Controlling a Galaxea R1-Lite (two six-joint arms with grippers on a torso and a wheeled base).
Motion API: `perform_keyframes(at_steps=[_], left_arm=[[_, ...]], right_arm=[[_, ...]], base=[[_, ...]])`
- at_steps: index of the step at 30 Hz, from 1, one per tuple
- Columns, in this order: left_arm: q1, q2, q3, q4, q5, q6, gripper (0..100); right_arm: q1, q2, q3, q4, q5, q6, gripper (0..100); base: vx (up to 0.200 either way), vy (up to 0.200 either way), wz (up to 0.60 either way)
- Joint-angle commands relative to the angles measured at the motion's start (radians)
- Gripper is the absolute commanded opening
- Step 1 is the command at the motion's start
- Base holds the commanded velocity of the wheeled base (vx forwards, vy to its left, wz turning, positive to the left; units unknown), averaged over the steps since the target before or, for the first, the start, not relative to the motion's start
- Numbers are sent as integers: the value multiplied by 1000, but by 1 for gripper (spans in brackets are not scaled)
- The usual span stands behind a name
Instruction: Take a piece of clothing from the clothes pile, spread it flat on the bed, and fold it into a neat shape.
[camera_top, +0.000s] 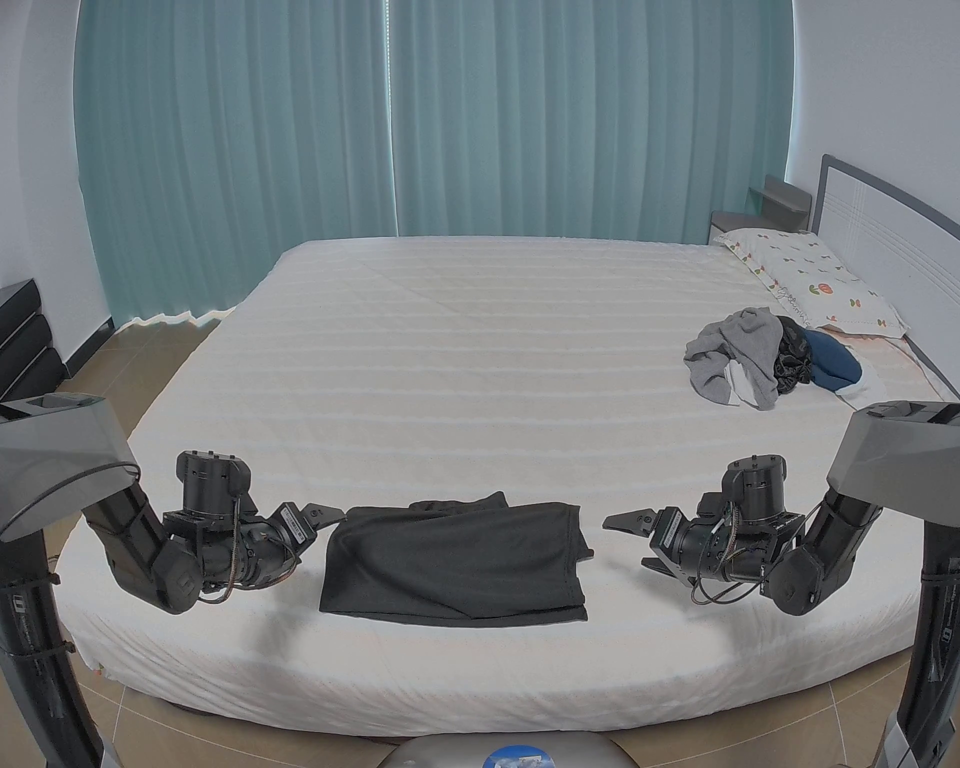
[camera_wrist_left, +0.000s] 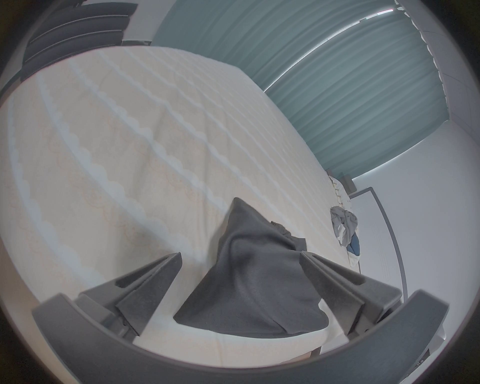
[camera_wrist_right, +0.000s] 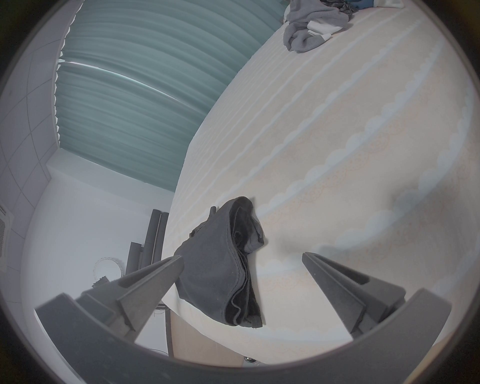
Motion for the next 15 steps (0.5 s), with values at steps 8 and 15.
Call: perform_keyframes(at_steps=[8,15], left_arm=[[-11,-332,151,2,178,1,100],[-11,-488,200,11,304,9,100]], right_arm=[[45,-288,105,67,-121,-45,100],[42,-454,211,62,-205,-168,100]], base=[[0,0,0],[0,0,0]])
